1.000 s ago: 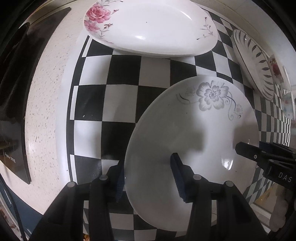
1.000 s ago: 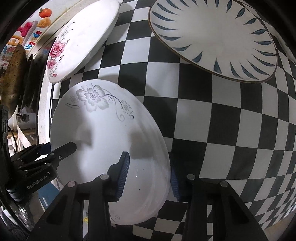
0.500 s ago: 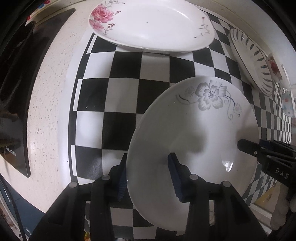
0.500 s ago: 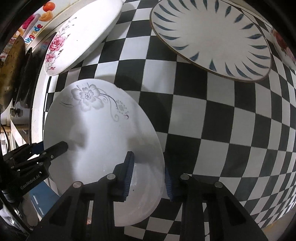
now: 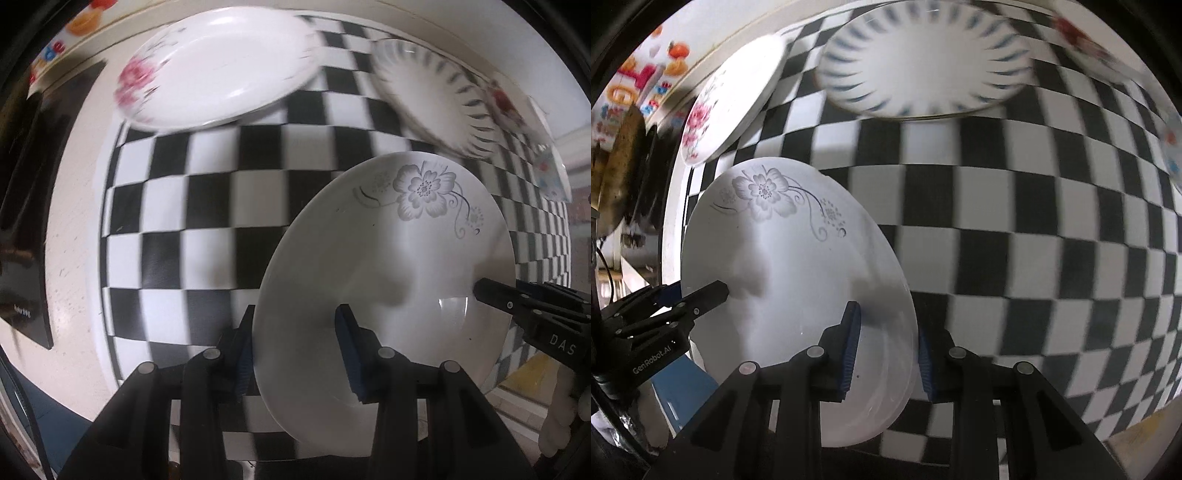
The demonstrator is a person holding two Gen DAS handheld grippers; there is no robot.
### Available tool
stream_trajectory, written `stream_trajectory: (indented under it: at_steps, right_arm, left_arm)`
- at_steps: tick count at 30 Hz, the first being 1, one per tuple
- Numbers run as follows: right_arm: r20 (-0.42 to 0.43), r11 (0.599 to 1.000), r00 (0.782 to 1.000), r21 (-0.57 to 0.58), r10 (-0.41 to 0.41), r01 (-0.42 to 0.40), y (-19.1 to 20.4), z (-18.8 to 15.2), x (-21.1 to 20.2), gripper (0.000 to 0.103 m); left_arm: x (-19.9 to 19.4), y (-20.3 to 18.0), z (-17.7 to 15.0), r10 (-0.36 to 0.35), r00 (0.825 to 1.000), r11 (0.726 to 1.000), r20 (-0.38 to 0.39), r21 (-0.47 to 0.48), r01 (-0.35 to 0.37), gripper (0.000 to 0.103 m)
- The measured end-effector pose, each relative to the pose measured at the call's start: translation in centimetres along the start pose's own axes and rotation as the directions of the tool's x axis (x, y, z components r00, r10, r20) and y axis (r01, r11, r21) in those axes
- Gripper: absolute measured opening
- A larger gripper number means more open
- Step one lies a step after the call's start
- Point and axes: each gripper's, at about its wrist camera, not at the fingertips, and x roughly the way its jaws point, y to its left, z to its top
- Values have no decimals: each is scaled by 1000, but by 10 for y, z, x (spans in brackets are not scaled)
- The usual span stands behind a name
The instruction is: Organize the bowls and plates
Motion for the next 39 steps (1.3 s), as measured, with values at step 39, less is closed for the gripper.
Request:
stream_trajectory:
  at_steps: [39]
  right_arm:
    - [13,993,999,112,31,-32,-168,-14,-25,30]
  left_arm:
    - [25,-112,-44,73,997,997,-30,28,-72,39]
